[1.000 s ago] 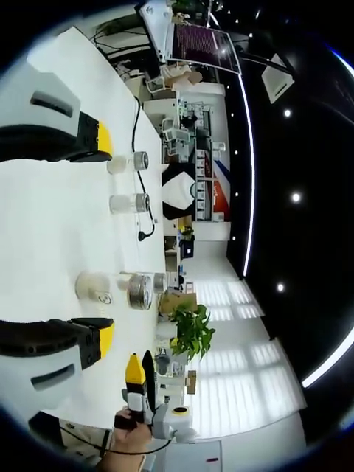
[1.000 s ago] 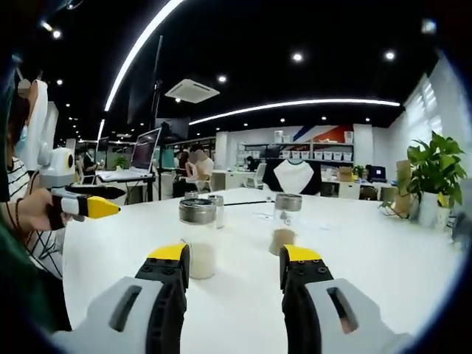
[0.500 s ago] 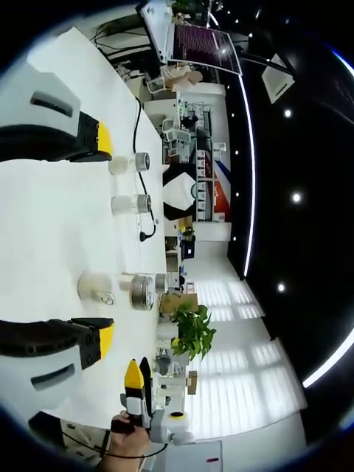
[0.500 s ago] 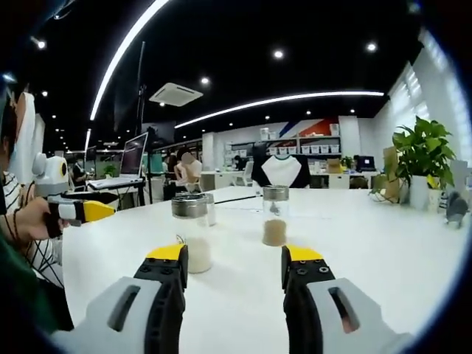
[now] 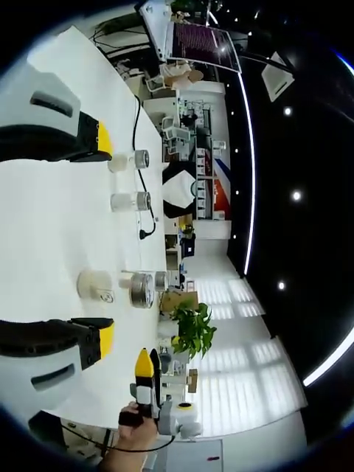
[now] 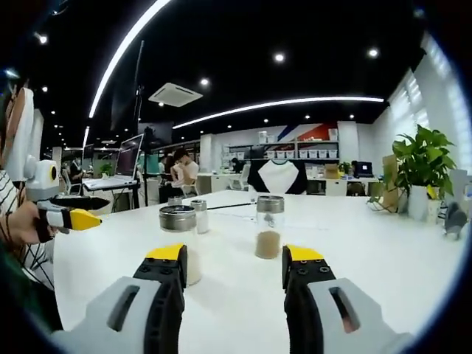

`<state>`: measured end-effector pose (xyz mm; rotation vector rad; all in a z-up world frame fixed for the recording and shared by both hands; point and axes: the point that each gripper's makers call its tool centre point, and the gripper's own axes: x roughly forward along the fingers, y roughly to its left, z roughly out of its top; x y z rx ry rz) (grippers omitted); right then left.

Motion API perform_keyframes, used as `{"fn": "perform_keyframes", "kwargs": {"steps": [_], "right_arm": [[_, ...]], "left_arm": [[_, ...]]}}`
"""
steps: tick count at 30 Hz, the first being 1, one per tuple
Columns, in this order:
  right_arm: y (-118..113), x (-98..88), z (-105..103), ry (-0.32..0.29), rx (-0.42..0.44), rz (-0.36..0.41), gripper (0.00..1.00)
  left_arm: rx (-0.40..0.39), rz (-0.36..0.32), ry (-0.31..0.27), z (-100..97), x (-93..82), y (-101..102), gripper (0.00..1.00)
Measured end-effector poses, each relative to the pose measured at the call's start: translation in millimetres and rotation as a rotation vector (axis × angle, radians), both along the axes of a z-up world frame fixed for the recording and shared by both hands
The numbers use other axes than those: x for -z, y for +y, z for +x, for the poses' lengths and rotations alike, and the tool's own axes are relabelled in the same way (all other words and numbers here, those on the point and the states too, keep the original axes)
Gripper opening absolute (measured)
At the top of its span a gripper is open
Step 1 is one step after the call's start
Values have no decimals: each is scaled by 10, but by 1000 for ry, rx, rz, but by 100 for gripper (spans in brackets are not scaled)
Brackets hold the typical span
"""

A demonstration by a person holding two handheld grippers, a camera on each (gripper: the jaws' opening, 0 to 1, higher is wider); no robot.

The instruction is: Rotate the seasoning bottle until the label or dispensing opening points toward the visible target arrow and the bottle remains upright within the marked orientation range

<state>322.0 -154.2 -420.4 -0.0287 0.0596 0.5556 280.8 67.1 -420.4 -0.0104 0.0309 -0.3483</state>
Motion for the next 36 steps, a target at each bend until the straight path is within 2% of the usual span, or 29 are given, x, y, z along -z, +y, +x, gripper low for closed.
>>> {"fn": "perform_keyframes", "kwargs": {"steps": [7,12,22,28,33,36], "right_arm": [[-16,-50,294,15,30,-31,52],[-21,-98,528,7,35,-23,52],[-10,-30,959,19,71,-12,52],[-24,-40,1228,-8,111,8,54],[82,-3,1412,-7,102,-2,55],[150,43,1516,-2,115,-1,61]], "left_arm": [[-1,4,0,-6,-9,5,92],[-3,-4,-11,-9,-55,16,91],[-2,-6,-7,-37,-37,15,91],[-8,-9,-17,-47,-65,40,91],[-19,-13,-16,-62,-63,89,91],[-13,-23,-13,-65,-76,86,91]]}}
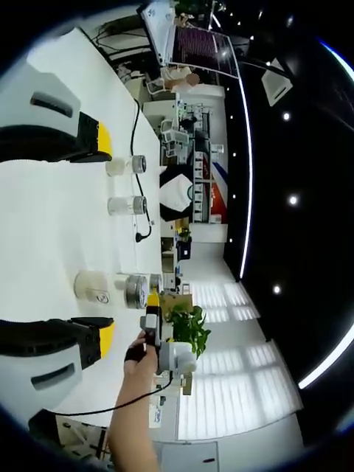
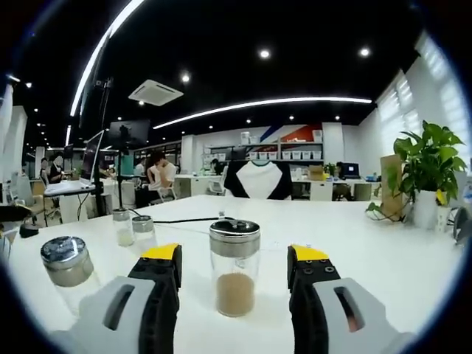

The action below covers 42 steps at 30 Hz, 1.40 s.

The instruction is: Rotate the seasoning bottle until the label or dispensing opening points toward the visible target arrow and the bottle remains upright within the marked orientation range

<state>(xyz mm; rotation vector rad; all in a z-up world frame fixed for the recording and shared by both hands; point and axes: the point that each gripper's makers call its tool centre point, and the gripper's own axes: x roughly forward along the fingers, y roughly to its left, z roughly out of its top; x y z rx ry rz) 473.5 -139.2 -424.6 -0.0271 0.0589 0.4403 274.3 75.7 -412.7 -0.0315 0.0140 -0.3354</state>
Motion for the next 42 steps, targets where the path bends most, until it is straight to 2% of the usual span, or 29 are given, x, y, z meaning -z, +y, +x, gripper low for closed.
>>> {"fn": "perform_keyframes", "kwargs": {"steps": [6,9,11,17,23,27,42], "right_arm": [[124,53,174,3,-4,-24,58],[140,120,256,9,22,-73,58],[142,182,303,39,39,-49,58],[147,235,404,53,50,-28,54],[118,309,444,77,56,-3,45],[165,315,452,73,29,-32,40],[163,317,511,101,25,-65,39]], "left_arm": [[6,2,-13,-8,-54,-33,91],[12,7,-19,-33,-67,-43,91],[12,3,-17,-34,-67,-46,91],[6,3,-20,-42,-85,-24,91],[-11,-2,-24,-28,-106,48,91],[-13,-1,-16,-26,-78,47,91],[-10,7,-11,-3,-43,36,91]]}}
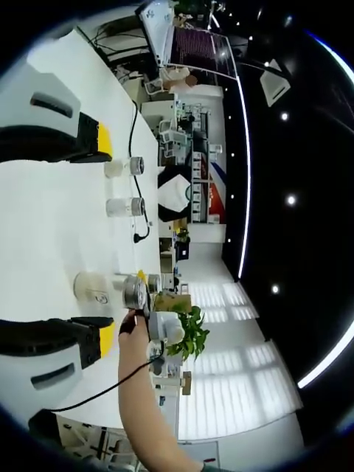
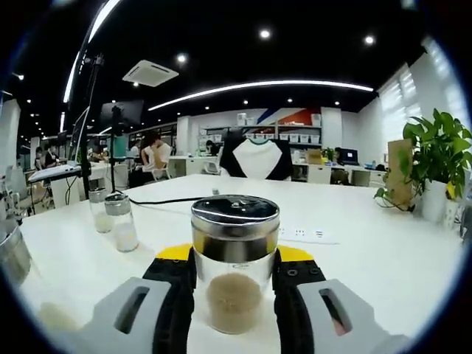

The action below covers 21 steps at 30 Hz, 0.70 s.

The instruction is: Rotate the seasoning bottle until the label or dispensing opening points toward the visible target arrow and the bottle remains upright within the marked orientation range

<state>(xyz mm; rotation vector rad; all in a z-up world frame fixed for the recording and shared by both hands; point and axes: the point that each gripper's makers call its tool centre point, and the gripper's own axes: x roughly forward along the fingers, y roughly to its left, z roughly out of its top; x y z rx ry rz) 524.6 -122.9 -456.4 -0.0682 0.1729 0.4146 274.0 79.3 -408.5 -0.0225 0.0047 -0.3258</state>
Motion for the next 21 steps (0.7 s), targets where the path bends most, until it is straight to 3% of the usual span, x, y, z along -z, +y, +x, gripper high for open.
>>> {"fn": "perform_keyframes", "kwargs": {"steps": [10,21], "right_arm": [[-19,27,3,19,-5,-10,39],[-44,30,-181,37,-18,-21,39]], "left_arm": [[-4,1,5,13,14,15,91],[21,11,17,37,39,-56,91]]}}
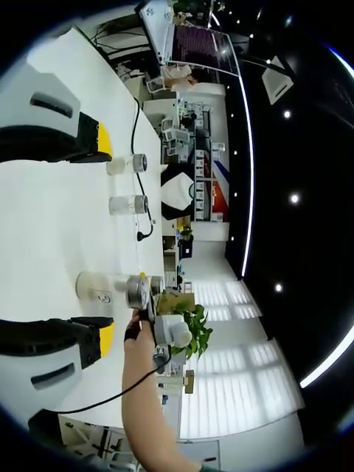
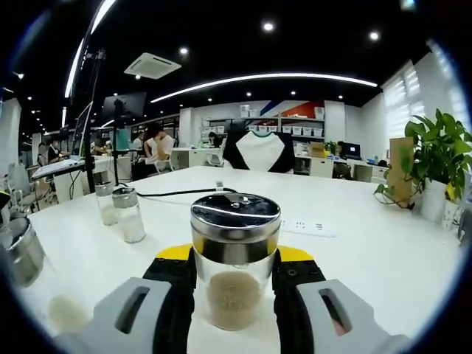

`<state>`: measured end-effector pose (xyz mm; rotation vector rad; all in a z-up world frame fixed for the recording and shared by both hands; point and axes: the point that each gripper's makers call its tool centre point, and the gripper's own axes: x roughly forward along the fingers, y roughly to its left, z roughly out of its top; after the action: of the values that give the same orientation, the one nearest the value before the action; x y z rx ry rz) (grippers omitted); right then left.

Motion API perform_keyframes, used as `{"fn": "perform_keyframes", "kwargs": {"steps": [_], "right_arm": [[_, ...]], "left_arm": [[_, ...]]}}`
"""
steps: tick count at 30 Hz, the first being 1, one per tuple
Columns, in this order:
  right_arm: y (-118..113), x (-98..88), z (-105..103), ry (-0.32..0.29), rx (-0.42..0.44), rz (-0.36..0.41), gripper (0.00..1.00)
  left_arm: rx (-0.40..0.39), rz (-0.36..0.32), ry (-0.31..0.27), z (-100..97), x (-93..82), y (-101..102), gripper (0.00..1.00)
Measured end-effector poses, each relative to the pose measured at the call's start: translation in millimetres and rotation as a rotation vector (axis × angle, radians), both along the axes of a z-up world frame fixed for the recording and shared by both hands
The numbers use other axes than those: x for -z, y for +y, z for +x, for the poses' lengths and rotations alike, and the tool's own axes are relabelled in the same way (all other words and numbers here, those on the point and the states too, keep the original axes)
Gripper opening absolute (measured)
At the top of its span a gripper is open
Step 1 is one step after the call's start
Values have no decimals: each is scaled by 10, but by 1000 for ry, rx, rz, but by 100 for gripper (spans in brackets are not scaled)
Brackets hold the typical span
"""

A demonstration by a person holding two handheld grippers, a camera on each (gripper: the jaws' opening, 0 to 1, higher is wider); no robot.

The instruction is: Rotate the seasoning bottle until the label or dispensing opening points toward the visible target arrow and the bottle remains upright within the marked orientation range

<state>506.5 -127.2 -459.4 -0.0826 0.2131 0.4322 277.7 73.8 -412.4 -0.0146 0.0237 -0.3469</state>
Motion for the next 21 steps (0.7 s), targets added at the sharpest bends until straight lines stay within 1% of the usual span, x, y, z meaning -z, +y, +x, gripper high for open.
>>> {"fn": "perform_keyframes", "kwargs": {"steps": [7,9,12,21], "right_arm": [[-28,21,-167,5,-1,-1,39],[-24,25,-237,3,-9,-4,39],[-26,29,-343,2,-21,-3,39],[-41,25,-523,19,-22,-5,39]], "left_arm": [[-3,-6,-2,14,-10,-4,91],[4,4,-7,4,-19,-12,91],[-2,1,-8,-19,-21,6,91],[-13,-2,-3,-14,-9,37,91]]}}
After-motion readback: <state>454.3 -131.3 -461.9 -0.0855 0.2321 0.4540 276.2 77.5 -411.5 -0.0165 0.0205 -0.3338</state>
